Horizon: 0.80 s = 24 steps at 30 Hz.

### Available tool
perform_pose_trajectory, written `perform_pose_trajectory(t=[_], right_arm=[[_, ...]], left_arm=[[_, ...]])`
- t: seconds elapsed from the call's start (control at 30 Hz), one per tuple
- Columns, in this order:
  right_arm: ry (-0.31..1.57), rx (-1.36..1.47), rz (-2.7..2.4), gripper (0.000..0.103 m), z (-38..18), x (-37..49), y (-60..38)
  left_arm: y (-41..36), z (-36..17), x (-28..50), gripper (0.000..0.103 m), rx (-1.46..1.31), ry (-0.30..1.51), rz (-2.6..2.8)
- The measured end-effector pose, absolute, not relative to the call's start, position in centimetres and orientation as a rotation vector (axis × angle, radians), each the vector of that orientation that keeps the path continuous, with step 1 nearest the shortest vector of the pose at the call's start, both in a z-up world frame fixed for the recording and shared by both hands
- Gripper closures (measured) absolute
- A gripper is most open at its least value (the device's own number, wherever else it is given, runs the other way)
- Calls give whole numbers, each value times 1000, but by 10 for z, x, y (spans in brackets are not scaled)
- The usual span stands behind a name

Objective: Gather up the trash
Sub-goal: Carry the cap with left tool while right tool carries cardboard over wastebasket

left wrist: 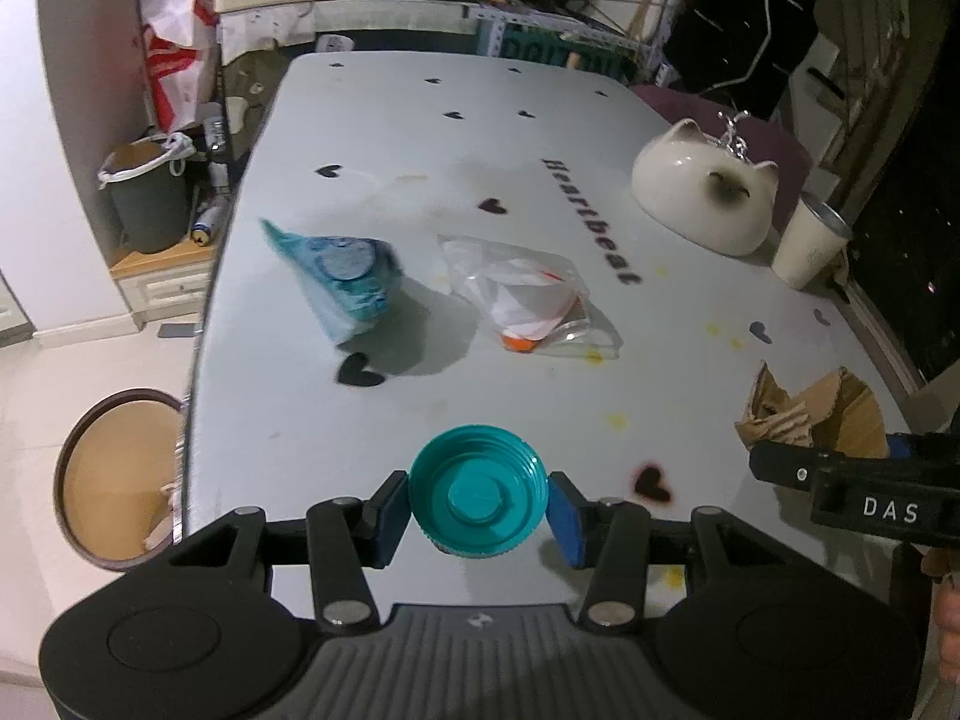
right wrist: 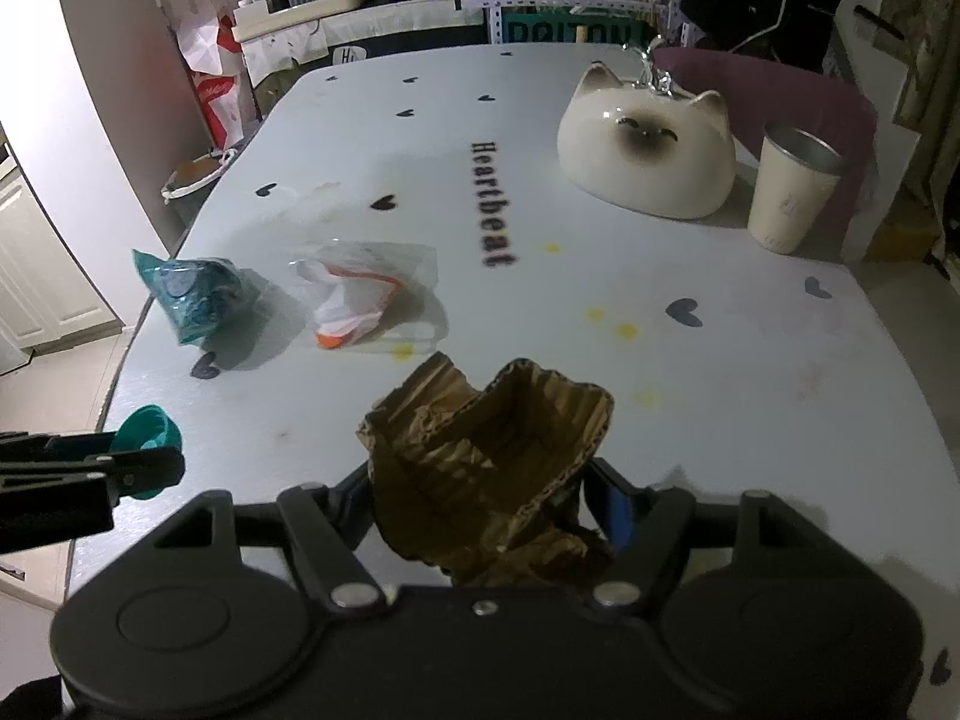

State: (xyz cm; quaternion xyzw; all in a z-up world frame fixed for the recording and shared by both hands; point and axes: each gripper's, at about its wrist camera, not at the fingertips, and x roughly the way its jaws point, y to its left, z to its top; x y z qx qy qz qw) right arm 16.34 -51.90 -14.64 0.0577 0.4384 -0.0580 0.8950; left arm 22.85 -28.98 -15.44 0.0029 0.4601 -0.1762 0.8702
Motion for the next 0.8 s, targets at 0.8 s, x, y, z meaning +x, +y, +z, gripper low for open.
perform_pose_trajectory(t=[0.8], right_arm=[[871, 37, -98, 31, -120, 147, -392]], left_arm=[[-143, -136, 200, 53, -79, 930, -290]])
